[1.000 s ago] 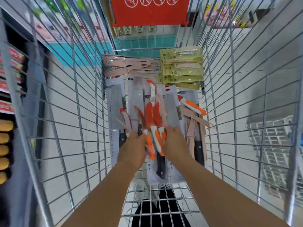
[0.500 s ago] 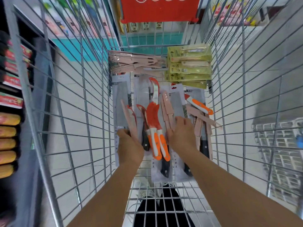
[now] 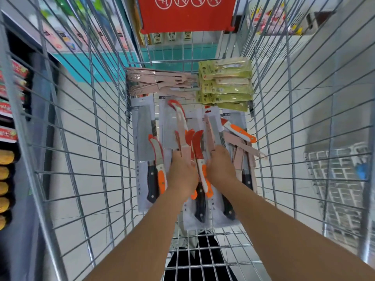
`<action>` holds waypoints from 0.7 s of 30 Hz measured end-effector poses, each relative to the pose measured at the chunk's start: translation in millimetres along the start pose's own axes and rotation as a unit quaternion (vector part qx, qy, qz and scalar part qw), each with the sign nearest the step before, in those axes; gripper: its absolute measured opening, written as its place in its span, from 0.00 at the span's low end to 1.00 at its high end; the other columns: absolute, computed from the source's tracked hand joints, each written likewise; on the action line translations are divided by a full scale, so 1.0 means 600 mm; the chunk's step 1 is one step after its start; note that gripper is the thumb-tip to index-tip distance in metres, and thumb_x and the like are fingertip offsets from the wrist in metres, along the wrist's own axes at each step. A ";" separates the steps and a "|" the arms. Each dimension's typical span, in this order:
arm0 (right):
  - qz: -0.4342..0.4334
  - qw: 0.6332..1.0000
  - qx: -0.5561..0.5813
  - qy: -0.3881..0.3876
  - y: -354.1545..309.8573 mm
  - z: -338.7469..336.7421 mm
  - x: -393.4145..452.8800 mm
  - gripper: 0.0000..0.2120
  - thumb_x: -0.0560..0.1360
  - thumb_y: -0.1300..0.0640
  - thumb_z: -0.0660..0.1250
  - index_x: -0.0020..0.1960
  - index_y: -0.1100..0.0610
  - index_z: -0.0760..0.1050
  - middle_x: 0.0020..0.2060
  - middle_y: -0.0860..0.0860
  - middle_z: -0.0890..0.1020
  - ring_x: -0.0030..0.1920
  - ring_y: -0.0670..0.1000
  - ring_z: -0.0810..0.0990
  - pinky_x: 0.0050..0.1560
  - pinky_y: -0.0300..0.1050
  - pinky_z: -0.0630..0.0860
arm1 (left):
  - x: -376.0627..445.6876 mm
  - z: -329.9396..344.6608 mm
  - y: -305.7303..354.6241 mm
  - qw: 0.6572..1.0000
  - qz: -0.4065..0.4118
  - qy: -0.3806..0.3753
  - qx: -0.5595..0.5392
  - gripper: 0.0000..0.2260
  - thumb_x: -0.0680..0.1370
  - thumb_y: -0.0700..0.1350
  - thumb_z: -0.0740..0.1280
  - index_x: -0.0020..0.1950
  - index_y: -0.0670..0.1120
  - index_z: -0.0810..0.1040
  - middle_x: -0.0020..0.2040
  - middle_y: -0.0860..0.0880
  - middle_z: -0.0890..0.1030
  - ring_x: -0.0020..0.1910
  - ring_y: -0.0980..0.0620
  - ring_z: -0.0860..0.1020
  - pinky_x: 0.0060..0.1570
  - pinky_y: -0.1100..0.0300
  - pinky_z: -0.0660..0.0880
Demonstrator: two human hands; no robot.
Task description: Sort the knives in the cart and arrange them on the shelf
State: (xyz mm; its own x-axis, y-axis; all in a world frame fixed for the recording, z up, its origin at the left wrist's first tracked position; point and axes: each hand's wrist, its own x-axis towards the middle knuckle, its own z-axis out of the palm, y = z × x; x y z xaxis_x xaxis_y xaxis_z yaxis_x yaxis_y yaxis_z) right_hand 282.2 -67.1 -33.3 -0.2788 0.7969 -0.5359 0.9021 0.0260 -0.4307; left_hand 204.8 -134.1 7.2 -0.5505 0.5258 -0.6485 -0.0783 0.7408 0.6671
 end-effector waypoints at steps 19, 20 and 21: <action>0.019 0.990 -0.120 0.065 0.079 -0.073 0.015 0.31 0.76 0.62 0.59 0.76 0.58 0.53 0.74 0.57 0.59 0.74 0.58 0.57 0.75 0.52 0.55 | 0.030 0.051 0.037 0.998 -0.048 -0.045 0.004 0.13 0.82 0.38 0.53 0.67 0.42 0.65 0.60 0.39 0.74 0.48 0.47 0.70 0.47 0.54 0.69; 0.033 0.987 -0.151 0.041 0.083 -0.069 0.019 0.32 0.77 0.62 0.59 0.77 0.59 0.50 0.75 0.57 0.55 0.75 0.58 0.54 0.75 0.51 0.53 | 0.031 0.047 0.031 0.999 -0.036 -0.034 0.023 0.15 0.82 0.39 0.53 0.69 0.41 0.63 0.61 0.40 0.74 0.49 0.46 0.72 0.47 0.57 0.67; 0.032 0.982 -0.183 0.039 0.084 -0.065 0.021 0.31 0.77 0.63 0.59 0.76 0.60 0.50 0.75 0.58 0.56 0.75 0.59 0.54 0.75 0.51 0.54 | 0.033 0.045 0.025 0.998 -0.037 -0.033 0.035 0.14 0.82 0.39 0.54 0.68 0.42 0.63 0.58 0.41 0.75 0.48 0.45 0.73 0.47 0.58 0.68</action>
State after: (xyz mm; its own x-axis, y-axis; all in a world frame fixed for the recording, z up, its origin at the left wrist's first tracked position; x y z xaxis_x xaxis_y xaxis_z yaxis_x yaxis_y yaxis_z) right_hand 336.7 -32.4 -33.5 -0.2050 0.8476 -0.4895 0.9788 0.1783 -0.1012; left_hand 215.4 -101.5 -5.5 -0.4890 0.4933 -0.7194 -0.0576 0.8046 0.5910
